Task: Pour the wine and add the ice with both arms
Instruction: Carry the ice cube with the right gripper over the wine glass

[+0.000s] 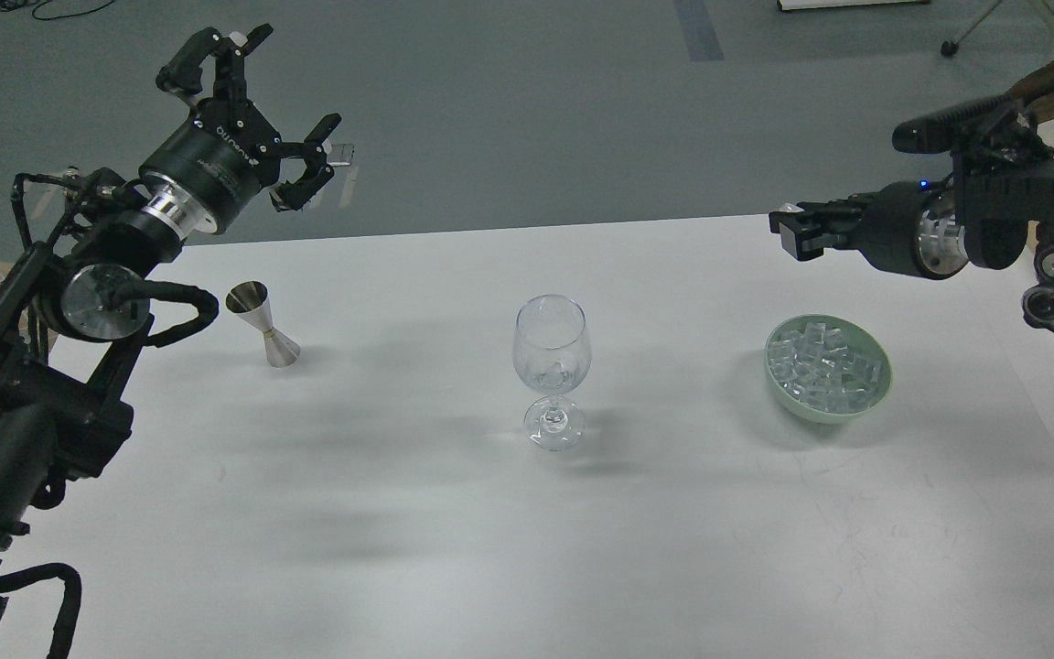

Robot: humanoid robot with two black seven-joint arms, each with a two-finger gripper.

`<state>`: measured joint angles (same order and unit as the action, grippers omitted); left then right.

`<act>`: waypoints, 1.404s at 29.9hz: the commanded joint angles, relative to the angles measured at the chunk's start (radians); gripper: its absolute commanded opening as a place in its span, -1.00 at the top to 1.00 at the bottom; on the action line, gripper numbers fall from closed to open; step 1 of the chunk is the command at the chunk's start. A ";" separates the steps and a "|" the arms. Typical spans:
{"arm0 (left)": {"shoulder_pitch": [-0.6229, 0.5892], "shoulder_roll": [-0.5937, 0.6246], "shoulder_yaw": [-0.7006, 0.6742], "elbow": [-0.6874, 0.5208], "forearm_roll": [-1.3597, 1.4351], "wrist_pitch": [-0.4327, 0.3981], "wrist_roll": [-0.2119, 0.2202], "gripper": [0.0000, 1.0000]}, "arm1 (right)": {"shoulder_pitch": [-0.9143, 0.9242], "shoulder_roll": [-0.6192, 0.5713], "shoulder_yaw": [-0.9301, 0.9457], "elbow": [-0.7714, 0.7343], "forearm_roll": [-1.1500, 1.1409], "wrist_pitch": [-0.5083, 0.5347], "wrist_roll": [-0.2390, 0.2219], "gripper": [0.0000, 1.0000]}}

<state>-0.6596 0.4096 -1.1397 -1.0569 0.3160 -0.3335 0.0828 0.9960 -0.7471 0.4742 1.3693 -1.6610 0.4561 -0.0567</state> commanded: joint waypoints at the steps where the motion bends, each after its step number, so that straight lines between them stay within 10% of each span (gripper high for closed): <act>1: -0.001 0.002 0.000 0.000 0.000 -0.001 0.000 -0.96 | 0.039 0.040 0.026 0.033 0.012 0.033 0.000 1.00; 42: -0.029 0.002 0.000 0.002 -0.006 0.008 0.000 -0.96 | 0.141 0.206 -0.031 0.215 0.018 0.033 0.000 1.00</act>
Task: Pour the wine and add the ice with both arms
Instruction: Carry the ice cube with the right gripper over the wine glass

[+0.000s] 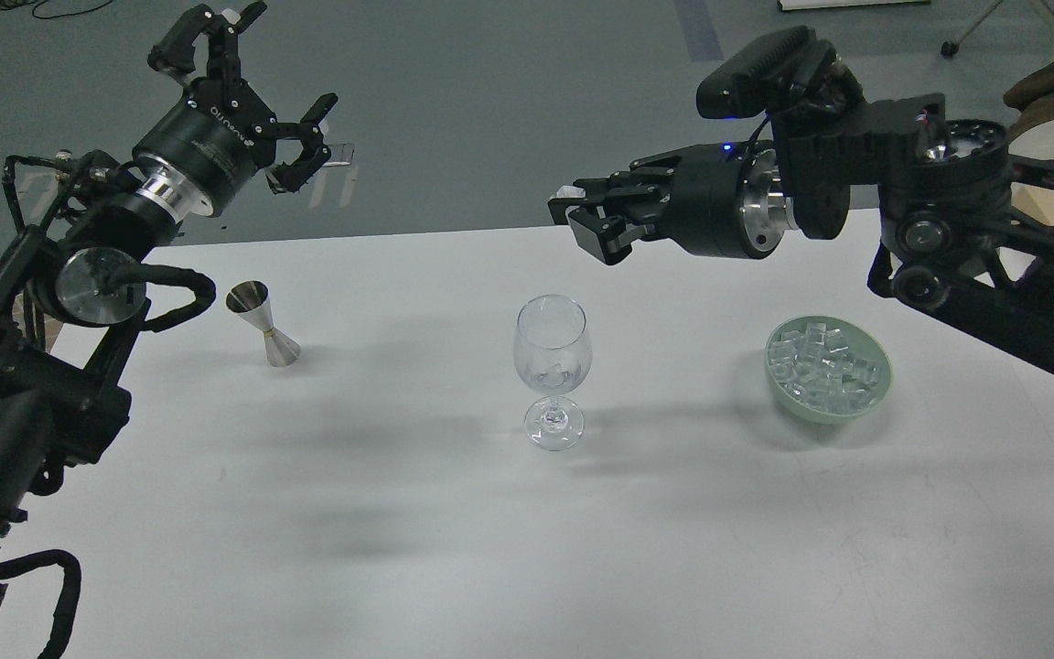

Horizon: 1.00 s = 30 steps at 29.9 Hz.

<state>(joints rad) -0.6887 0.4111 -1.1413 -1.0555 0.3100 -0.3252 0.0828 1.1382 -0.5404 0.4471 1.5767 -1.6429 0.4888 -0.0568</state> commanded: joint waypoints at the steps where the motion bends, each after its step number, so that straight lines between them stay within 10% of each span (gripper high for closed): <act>1: 0.000 0.001 0.000 0.000 0.000 0.000 0.000 -0.96 | -0.001 -0.001 -0.004 0.012 0.000 0.000 0.000 1.00; 30: -0.006 0.006 0.002 0.009 -0.002 -0.002 0.000 -0.96 | -0.011 -0.003 -0.071 0.040 -0.002 0.000 0.000 1.00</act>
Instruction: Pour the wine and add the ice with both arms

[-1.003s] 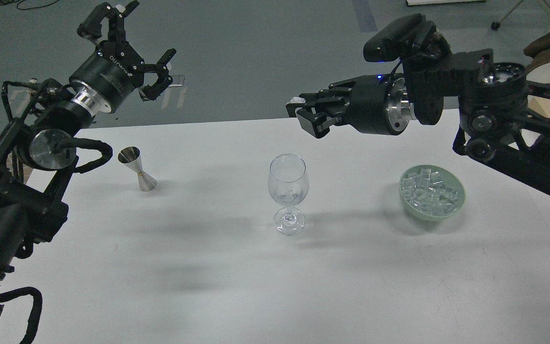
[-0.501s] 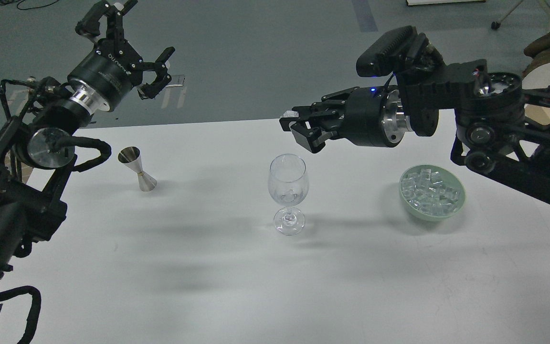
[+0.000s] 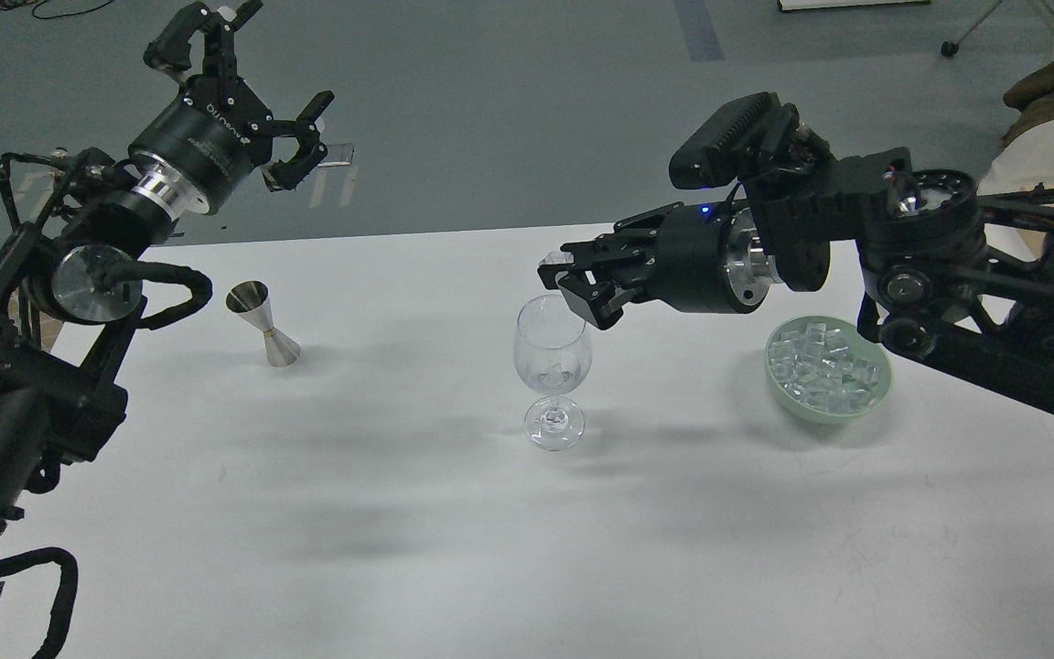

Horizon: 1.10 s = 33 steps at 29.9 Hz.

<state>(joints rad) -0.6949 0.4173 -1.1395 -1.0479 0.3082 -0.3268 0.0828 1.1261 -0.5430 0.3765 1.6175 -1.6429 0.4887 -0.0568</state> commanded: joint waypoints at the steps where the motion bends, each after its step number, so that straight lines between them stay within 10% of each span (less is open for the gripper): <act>1: 0.000 0.000 0.000 0.002 0.000 0.000 0.000 -0.96 | 0.001 0.000 -0.001 -0.001 -0.002 0.000 0.000 1.00; 33: 0.000 0.000 -0.003 0.003 -0.001 0.000 0.002 -0.96 | 0.037 0.011 -0.040 -0.005 -0.003 0.000 -0.008 1.00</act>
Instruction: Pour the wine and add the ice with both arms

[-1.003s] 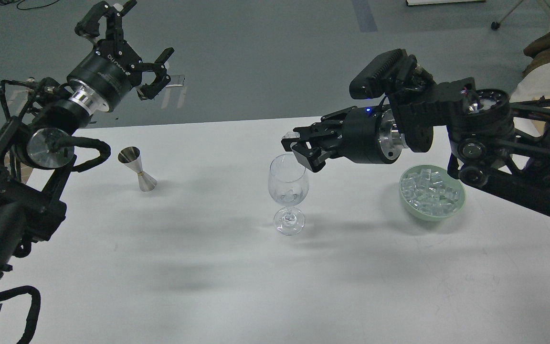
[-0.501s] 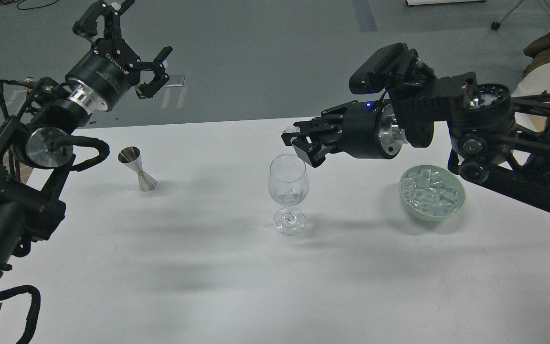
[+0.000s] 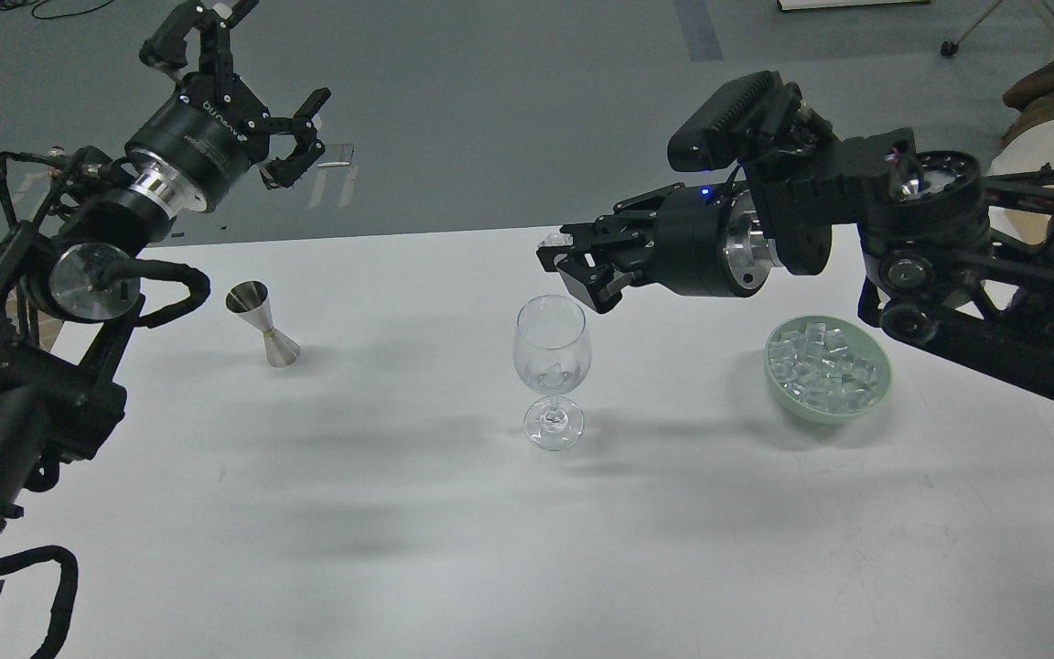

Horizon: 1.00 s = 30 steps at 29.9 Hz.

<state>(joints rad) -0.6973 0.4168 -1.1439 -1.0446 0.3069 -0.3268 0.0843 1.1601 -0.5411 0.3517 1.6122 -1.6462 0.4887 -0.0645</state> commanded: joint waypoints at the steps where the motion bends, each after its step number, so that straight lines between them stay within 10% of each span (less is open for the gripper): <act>1: 0.002 0.000 0.001 0.000 0.000 0.000 -0.001 -0.96 | 0.003 0.018 -0.017 0.000 0.000 0.000 0.000 1.00; 30: 0.002 0.000 0.000 0.003 0.000 0.000 -0.001 -0.96 | -0.014 0.024 -0.040 0.018 0.000 0.000 0.000 0.91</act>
<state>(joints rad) -0.6950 0.4173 -1.1443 -1.0412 0.3069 -0.3266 0.0828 1.1469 -0.5169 0.3115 1.6289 -1.6452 0.4887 -0.0645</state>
